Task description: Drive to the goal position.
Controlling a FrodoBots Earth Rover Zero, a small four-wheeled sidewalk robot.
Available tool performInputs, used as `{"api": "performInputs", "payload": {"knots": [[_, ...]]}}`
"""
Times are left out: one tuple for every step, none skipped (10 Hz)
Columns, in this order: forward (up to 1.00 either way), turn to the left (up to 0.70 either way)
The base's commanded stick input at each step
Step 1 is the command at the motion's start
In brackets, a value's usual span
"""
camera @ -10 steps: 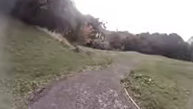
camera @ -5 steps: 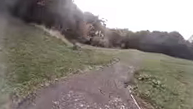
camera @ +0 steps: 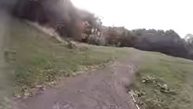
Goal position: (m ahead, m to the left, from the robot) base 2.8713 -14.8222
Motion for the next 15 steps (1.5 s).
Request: {"api": "performInputs", "payload": {"knots": [[0.85, -0.2], [0.85, -0.2], [0.85, -0.2], [0.85, -0.2], [0.85, -0.2], [0.85, -0.19], [0.85, -0.18], [0.85, 0.01], [0.85, 0.01], [0.85, 0.01], [0.85, 0.01], [0.85, 0.01], [0.85, 0.01], [0.85, 0.01], [0.85, 0.01]]}}
